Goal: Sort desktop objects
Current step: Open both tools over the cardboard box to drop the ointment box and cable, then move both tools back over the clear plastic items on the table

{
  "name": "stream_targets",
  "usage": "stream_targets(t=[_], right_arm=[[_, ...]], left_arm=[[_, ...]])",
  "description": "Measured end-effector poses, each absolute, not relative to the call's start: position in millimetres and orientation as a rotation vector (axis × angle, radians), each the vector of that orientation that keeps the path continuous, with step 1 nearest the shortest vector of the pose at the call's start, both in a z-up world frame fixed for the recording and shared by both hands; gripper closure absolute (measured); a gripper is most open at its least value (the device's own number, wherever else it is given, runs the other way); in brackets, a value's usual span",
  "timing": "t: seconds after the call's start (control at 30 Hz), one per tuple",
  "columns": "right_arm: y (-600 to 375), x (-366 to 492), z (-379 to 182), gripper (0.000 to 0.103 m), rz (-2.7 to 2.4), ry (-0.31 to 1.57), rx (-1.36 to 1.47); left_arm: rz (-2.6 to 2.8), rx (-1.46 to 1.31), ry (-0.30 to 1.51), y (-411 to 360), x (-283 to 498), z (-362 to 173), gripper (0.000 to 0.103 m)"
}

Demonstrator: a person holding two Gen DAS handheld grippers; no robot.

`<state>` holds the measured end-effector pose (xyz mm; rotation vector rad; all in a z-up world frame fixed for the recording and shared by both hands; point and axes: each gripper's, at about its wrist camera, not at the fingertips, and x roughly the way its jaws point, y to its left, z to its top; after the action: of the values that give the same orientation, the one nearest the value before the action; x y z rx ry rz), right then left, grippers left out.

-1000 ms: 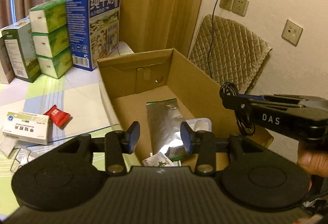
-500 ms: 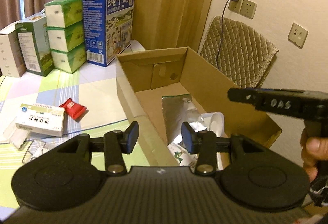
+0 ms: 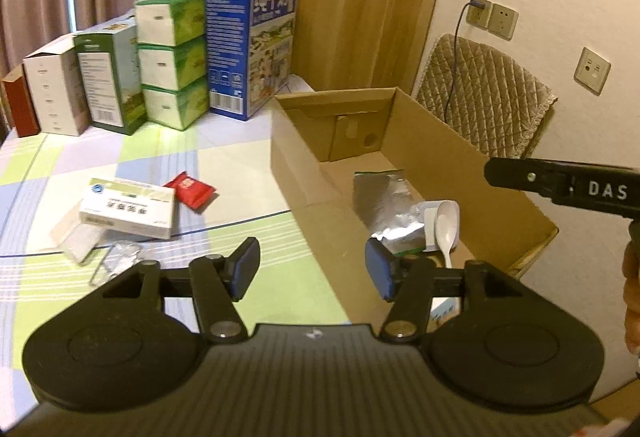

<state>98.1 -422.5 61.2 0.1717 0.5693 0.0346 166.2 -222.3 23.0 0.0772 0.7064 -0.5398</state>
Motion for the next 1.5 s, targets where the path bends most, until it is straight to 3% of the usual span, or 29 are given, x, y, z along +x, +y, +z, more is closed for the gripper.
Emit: stream_targets(t=[0.17,0.37,0.43,0.5,0.83,1.1,1.5], right_arm=[[-410.1,84.6,62.8,0.041,0.049,0.568,0.178],[-397.1,71.5,60.7,0.039,0.07,0.575,0.187],[-392.4,67.6,59.2,0.036,0.078,0.578,0.195],[-387.0,63.9,57.9,0.024,0.09,0.581,0.199],[-346.3,53.0,55.6,0.014,0.182,0.575,0.205],[-307.4,43.3,55.5,0.003,0.273,0.575,0.211],[-283.7,42.1,56.3,0.002,0.314,0.586,0.185]], left_arm=[[-0.512,0.078,0.706,-201.3,153.7,26.9,0.048],[-0.476,0.068,0.706,-170.0,139.7,26.5,0.038],[-0.46,0.069,0.709,-158.7,135.0,24.4,0.035],[-0.439,0.071,0.707,-145.7,129.6,22.3,0.031],[-0.337,0.085,0.714,-83.3,112.3,9.3,0.011],[-0.271,0.088,0.725,-44.5,94.5,11.3,0.005],[-0.213,0.063,0.712,-17.8,83.7,21.1,0.003]])
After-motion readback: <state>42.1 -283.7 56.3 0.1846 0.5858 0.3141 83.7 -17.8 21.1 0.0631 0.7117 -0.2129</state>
